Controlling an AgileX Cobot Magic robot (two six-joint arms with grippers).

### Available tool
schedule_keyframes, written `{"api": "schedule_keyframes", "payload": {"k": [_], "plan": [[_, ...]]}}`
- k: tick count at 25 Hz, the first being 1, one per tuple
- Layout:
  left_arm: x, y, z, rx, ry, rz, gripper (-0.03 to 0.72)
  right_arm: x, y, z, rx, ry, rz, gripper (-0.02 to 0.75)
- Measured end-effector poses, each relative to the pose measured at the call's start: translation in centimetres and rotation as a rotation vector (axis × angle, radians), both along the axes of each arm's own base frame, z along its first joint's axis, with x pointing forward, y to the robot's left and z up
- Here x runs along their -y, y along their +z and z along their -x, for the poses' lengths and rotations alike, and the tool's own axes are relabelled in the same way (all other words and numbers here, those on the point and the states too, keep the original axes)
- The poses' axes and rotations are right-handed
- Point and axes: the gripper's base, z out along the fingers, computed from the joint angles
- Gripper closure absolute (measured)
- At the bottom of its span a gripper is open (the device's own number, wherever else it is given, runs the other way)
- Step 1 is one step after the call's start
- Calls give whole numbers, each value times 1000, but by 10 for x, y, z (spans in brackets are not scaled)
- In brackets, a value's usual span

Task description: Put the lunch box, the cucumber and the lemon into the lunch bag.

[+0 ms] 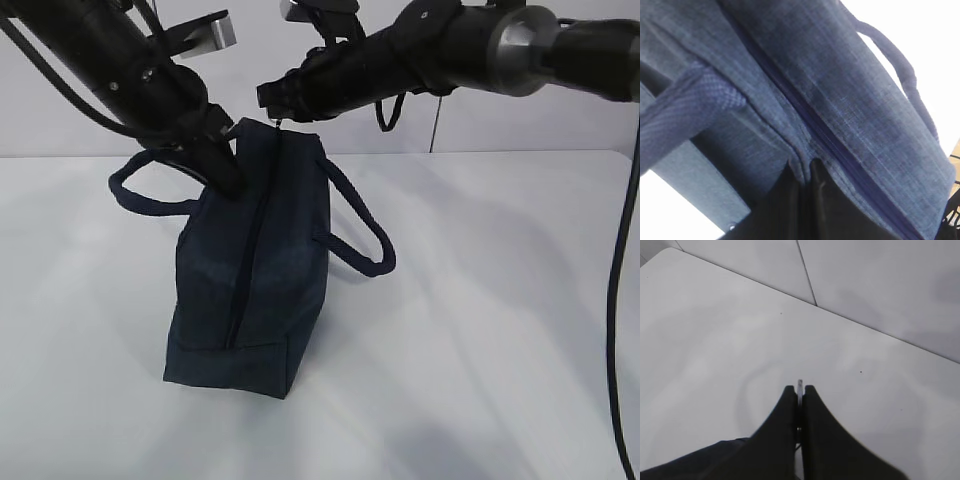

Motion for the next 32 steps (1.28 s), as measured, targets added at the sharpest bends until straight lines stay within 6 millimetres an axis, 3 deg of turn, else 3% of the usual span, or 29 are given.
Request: {"api": "schedule_keyframes", "payload": {"k": [25,32], "plan": [[1,-1,1,3,-11,-17,688,-1,-60,-16,-163,-20,-56,751],[0,-1,2,-1,-15,-20,688,-1,-63,-16,-179,-14,-56,751]]}}
